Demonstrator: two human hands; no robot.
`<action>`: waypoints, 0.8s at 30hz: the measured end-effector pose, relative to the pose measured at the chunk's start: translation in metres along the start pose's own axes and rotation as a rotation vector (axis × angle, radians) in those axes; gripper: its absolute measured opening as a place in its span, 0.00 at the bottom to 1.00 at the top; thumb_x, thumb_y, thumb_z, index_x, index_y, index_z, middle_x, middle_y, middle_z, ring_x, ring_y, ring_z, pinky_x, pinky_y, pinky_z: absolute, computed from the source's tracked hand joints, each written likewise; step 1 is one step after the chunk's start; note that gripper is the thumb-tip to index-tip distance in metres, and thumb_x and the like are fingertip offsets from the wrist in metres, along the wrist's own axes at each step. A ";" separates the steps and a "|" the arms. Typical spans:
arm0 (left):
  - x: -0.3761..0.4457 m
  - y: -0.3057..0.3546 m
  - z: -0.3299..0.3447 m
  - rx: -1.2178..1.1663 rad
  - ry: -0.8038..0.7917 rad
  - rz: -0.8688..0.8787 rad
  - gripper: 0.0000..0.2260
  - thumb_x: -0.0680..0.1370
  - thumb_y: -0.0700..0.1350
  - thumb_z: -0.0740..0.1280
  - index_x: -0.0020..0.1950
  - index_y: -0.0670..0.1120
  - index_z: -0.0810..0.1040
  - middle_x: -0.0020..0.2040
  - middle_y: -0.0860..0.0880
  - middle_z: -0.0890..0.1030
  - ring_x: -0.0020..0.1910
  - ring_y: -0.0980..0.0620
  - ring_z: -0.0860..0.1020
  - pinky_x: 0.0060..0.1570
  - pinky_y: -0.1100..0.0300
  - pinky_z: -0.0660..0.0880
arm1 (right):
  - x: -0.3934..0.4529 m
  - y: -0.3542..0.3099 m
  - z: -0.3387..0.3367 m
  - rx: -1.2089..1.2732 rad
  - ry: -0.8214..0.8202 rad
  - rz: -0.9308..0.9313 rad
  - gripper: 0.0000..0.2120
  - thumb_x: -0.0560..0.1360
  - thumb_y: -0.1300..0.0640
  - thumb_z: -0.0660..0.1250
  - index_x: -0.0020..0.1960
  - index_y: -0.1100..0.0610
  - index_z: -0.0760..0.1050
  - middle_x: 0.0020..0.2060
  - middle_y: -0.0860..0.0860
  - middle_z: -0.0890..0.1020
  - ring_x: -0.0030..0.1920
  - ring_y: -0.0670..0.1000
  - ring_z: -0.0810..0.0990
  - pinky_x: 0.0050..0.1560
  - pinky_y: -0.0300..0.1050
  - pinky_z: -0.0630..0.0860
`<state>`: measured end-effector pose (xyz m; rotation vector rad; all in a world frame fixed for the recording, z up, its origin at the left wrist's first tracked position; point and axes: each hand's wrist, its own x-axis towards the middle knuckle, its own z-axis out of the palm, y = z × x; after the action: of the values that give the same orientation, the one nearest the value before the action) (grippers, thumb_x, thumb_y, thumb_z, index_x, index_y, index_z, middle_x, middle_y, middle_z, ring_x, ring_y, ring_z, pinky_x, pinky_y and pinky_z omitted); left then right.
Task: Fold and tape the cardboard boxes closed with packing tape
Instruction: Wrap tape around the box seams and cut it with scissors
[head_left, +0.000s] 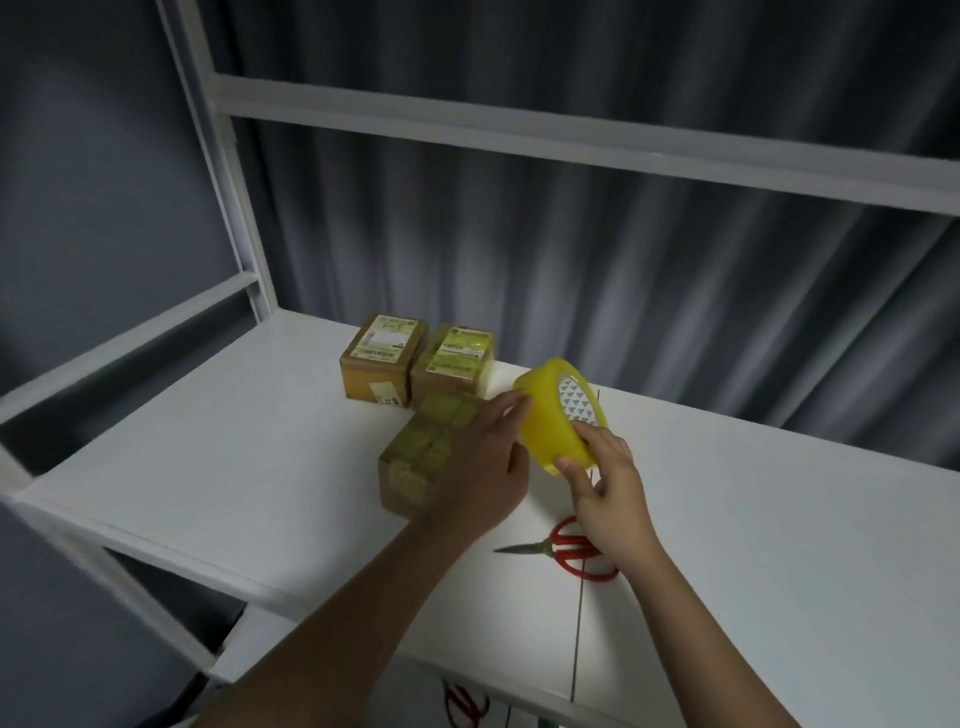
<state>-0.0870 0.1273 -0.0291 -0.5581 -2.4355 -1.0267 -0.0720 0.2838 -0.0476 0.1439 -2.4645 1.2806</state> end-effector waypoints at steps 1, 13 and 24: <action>-0.003 0.000 -0.001 0.020 0.015 0.027 0.20 0.77 0.38 0.58 0.70 0.40 0.69 0.68 0.44 0.71 0.67 0.47 0.70 0.63 0.64 0.63 | 0.000 -0.002 0.002 0.010 0.012 -0.002 0.20 0.77 0.58 0.66 0.68 0.56 0.70 0.60 0.45 0.70 0.61 0.43 0.65 0.64 0.39 0.64; 0.019 -0.007 -0.026 -0.145 0.121 -0.083 0.10 0.76 0.41 0.68 0.56 0.41 0.75 0.49 0.48 0.75 0.48 0.54 0.71 0.50 0.63 0.67 | 0.002 -0.024 0.014 0.091 0.115 -0.137 0.19 0.75 0.58 0.69 0.64 0.61 0.74 0.55 0.35 0.70 0.59 0.47 0.69 0.63 0.48 0.68; 0.026 -0.007 -0.044 -0.018 0.130 -0.151 0.17 0.75 0.57 0.63 0.56 0.46 0.75 0.53 0.48 0.68 0.53 0.52 0.66 0.50 0.56 0.67 | 0.013 -0.038 0.017 0.111 0.130 -0.196 0.21 0.74 0.55 0.67 0.64 0.62 0.74 0.58 0.45 0.72 0.58 0.50 0.70 0.62 0.54 0.70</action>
<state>-0.1017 0.0951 0.0085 -0.3063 -2.3844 -1.1105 -0.0789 0.2486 -0.0231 0.3120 -2.2110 1.2981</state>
